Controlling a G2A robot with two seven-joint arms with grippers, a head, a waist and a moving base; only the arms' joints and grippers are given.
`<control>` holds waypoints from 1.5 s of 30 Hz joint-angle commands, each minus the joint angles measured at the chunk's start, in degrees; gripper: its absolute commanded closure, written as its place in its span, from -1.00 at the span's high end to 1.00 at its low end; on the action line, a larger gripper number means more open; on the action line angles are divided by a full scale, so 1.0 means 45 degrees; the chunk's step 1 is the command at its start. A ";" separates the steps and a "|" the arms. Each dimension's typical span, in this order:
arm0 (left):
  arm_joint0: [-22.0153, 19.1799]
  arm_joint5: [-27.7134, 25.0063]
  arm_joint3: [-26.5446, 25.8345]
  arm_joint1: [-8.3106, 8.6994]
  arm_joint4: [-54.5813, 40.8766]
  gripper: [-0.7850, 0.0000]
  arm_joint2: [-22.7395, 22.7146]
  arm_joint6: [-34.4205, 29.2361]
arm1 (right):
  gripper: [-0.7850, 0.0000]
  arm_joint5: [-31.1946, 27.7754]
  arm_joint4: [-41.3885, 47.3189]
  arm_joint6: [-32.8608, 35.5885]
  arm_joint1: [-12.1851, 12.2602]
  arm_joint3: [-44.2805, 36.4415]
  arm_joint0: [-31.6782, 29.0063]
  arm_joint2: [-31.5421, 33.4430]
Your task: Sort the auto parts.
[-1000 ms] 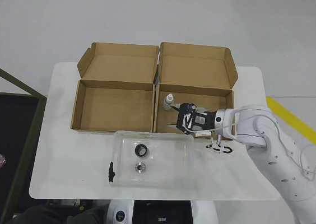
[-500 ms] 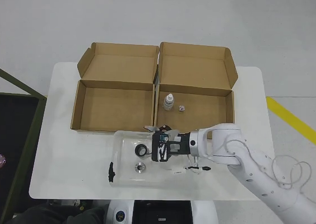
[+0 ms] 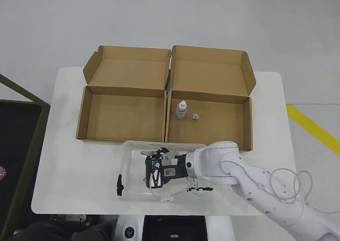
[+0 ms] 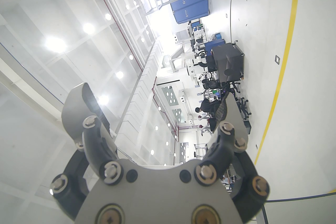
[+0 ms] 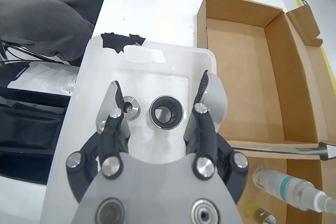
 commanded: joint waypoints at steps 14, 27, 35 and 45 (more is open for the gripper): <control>0.0000 0.0000 0.0000 0.0000 0.0000 1.00 0.0000 0.0000 | 0.30 0.0589 -0.0440 0.0634 -0.0381 0.1113 0.0183 -0.0490; 0.0000 0.0000 0.0000 0.0000 0.0000 1.00 0.0000 0.0000 | 0.19 0.0856 -0.0712 0.0619 -0.0599 0.1798 0.0214 -0.0488; 0.0000 0.0000 0.0000 0.0000 0.0000 1.00 0.0000 0.0000 | 0.13 0.0916 -0.0940 0.0622 -0.0766 0.2028 0.0231 -0.0639; 0.0000 0.0000 0.0000 0.0000 0.0000 1.00 0.0000 0.0000 | 0.05 0.0894 -0.1034 0.0581 -0.0995 0.2512 0.0336 -0.0793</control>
